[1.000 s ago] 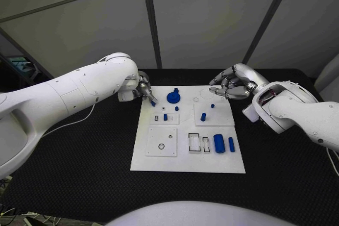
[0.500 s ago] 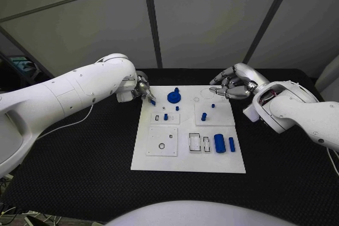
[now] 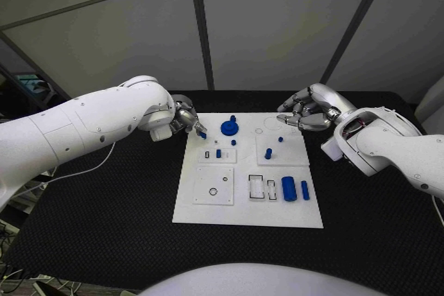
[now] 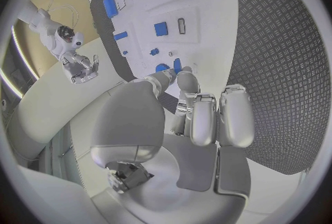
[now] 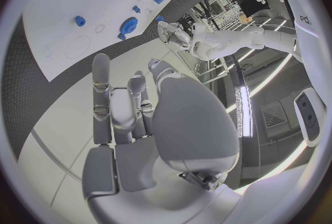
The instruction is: Assemble the parts on the task board
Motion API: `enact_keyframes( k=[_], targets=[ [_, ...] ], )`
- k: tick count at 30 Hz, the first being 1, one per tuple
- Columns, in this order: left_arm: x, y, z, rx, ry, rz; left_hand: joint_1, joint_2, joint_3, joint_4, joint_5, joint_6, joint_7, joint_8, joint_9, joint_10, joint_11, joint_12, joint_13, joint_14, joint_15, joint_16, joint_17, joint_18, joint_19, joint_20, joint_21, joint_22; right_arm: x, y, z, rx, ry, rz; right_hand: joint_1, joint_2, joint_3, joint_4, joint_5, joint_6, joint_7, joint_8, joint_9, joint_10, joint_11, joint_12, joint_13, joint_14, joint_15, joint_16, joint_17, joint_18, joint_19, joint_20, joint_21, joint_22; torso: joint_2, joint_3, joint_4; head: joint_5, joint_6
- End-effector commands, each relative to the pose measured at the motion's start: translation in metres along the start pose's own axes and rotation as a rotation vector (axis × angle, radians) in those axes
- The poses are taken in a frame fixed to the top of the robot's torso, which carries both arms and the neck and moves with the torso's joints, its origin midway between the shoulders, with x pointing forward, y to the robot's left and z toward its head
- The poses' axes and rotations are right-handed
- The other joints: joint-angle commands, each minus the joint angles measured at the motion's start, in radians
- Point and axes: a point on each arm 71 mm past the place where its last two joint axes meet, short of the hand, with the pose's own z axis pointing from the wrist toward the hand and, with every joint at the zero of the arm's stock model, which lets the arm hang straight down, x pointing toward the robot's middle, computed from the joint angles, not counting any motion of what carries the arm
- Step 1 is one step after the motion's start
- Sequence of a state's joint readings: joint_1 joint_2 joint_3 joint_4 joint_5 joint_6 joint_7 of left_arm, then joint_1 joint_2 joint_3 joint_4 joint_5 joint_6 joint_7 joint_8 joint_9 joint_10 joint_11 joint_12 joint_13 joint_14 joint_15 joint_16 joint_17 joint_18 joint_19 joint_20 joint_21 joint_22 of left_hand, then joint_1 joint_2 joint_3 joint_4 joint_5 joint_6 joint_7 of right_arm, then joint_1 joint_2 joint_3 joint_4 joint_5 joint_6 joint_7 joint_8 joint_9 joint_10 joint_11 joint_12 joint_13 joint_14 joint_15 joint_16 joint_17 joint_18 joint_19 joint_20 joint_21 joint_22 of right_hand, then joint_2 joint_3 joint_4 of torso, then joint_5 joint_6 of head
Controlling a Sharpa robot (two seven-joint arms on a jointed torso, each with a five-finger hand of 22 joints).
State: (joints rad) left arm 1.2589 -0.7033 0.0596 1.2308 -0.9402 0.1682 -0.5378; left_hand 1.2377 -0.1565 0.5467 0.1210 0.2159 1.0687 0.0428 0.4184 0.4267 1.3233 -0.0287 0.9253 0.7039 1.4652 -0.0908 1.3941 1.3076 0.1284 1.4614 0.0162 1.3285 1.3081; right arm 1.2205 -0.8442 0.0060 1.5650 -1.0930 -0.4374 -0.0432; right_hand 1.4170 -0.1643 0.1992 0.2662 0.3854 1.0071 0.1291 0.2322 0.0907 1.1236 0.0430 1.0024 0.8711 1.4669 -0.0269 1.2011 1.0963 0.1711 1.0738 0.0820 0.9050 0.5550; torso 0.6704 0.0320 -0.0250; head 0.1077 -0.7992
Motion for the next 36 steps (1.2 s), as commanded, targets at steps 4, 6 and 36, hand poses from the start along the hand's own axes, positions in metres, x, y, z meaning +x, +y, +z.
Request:
enact_keyframes(
  k=[4,6,36],
  targets=[
    [0.012,-0.004,-0.009,0.062,-0.065,-0.008,-0.015,-0.008,0.133,-0.127,0.008,0.003,-0.007,0.008,0.072,0.024,-0.013,0.000,0.000,0.047,-0.009,0.007,0.009,-0.064,0.012,-0.005,0.007,0.017,0.000,0.002,0.000,-0.011,0.002,-0.002,0.006,-0.006,0.002,0.001,0.003,-0.006,0.000,0.005,0.001,-0.003,0.001,-0.004,0.000,-0.003,-0.002,-0.005,-0.001,0.010,-0.005,-0.001,-0.002,-0.001,-0.001,0.0013,0.0000,0.004,-0.001],
    [0.015,-0.004,-0.011,0.067,-0.073,0.014,-0.016,-0.011,0.135,-0.130,0.008,0.004,-0.008,0.009,0.073,0.025,-0.014,-0.001,0.000,0.047,-0.009,0.007,0.009,-0.065,0.013,-0.005,0.008,0.018,-0.001,0.002,0.000,-0.011,0.002,-0.002,0.006,-0.006,0.002,0.001,0.003,-0.006,0.000,0.005,0.001,-0.003,0.001,-0.004,0.000,-0.003,-0.002,-0.005,-0.001,0.010,-0.005,-0.001,-0.002,-0.001,-0.001,0.0009,-0.0001,0.005,-0.001],
    [0.049,-0.001,-0.014,0.029,-0.047,0.185,-0.021,-0.020,0.146,-0.138,0.012,0.010,-0.010,0.011,0.080,0.034,-0.016,0.002,0.006,0.048,-0.011,0.007,0.009,-0.066,0.015,-0.007,0.012,0.023,-0.001,0.002,-0.001,-0.011,0.003,-0.002,0.006,-0.006,0.002,0.001,0.003,-0.006,0.000,0.005,0.001,-0.003,0.001,-0.004,0.000,-0.003,-0.002,-0.005,-0.001,0.010,-0.005,-0.001,-0.002,-0.001,0.001,-0.0004,-0.0021,0.010,-0.010]
  ],
)
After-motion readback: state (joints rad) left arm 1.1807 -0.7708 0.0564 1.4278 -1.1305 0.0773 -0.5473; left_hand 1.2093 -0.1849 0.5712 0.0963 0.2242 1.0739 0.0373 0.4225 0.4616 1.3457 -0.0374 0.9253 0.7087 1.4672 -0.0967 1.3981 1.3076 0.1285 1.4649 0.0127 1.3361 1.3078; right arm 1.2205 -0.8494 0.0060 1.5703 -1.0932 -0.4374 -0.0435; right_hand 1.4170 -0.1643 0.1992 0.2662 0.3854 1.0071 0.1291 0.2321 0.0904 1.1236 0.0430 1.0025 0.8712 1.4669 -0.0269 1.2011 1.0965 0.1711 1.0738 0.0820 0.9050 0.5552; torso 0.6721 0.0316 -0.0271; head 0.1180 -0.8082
